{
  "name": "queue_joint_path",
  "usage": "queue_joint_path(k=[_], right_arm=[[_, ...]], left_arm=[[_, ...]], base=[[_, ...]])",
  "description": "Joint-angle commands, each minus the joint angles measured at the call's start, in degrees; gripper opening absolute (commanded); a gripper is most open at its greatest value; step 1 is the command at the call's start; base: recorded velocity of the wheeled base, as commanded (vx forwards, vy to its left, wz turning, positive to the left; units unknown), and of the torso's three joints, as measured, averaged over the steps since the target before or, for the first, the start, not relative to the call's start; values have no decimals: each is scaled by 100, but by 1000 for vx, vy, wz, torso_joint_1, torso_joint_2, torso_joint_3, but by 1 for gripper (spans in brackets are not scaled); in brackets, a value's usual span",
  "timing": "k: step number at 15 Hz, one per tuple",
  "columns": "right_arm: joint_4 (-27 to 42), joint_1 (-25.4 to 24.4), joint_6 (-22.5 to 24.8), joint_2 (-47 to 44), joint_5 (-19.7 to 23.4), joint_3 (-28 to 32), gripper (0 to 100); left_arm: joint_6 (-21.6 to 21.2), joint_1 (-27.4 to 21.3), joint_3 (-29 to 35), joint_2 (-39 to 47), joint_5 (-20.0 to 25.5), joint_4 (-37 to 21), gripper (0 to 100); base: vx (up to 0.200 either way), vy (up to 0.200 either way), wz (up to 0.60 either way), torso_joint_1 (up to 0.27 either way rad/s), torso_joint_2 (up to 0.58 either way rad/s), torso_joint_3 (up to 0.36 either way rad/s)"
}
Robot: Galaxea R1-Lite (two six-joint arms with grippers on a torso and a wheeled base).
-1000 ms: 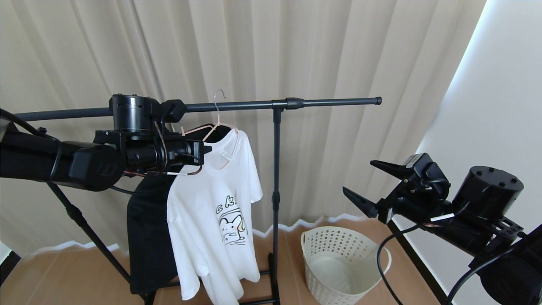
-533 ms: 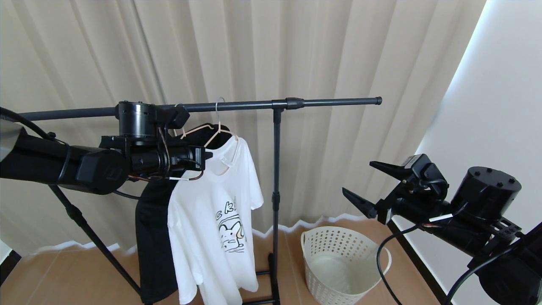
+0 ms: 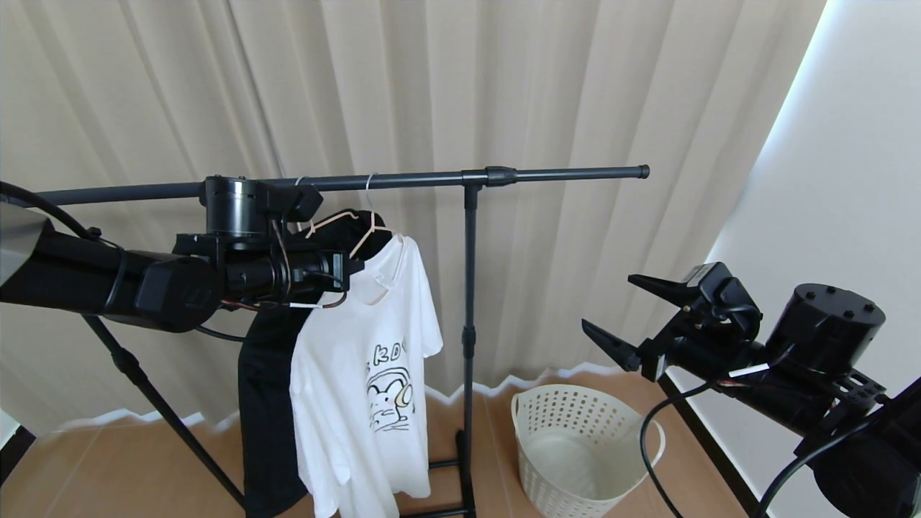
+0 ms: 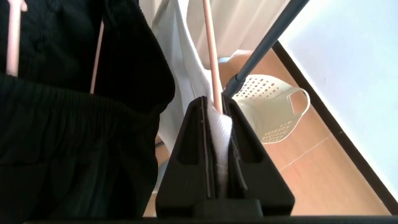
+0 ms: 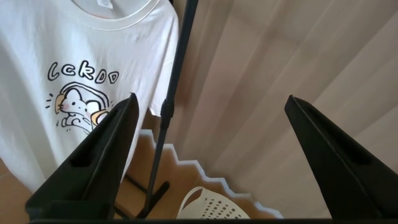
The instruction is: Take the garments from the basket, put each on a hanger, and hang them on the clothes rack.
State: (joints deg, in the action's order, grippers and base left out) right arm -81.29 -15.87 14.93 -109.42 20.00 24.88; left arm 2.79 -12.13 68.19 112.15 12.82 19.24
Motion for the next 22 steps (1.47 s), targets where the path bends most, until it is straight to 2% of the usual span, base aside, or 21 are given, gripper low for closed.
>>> queue_joint_path(k=[1,5,6,7,8,10,11,13,14,15,17,20,21,22], right_arm=[[-1,-4,1,-9,3,-1,100],[43,-12,-61,422,-102,8,100],[43,-12,-61,422,-102,8,100],[139,-83,-412,826,-322,61,100],[429,-135,-553,1195,-621,166,100],[1238,-144,-676,2048,-1166,333,100],[2003,-171,-799,2830,-1429,447,100],[3136,-382,-931,3841,-1596,456,100],[4007,-584,-931,4509,-1807,395,100],[4780,-883,-940,5124,-2062,245,100],[5483,-1375,-931,6020,-2405,-431,100],[5641,-1630,-922,6847,-2844,-1565,100],[5694,-1586,-922,7506,-2915,-2286,100],[5808,-1550,-922,7778,-2915,-2462,100]], left_arm=[[11,-9,-8,-27,1,-16,100],[81,0,-430,-906,1,-69,100],[81,0,-430,-906,1,-69,100],[81,26,-799,-1600,1,-210,100],[81,44,-1027,-2048,1,-421,100],[72,167,-1458,-2813,1,-728,100],[55,264,-1810,-3481,10,-948,100],[46,308,-2293,-4369,10,-1379,100],[11,299,-2592,-4914,10,-1669,100],[-42,299,-2926,-5423,10,-1880,100],[-59,255,-3682,-6206,18,-1976,100],[-59,264,-4596,-7076,10,-1994,100],[-59,299,-5141,-7656,-8,-2108,100],[-68,308,-5281,-7884,-43,-2214,100]], base=[[0,0,0,0,0,0],[0,0,0,0,0,0],[0,0,0,0,0,0],[0,0,0,0,0,0],[0,0,0,0,0,0],[0,0,0,0,0,0],[0,0,0,0,0,0],[0,0,0,0,0,0],[0,0,0,0,0,0],[0,0,0,0,0,0],[0,0,0,0,0,0],[0,0,0,0,0,0],[0,0,0,0,0,0],[0,0,0,0,0,0]])
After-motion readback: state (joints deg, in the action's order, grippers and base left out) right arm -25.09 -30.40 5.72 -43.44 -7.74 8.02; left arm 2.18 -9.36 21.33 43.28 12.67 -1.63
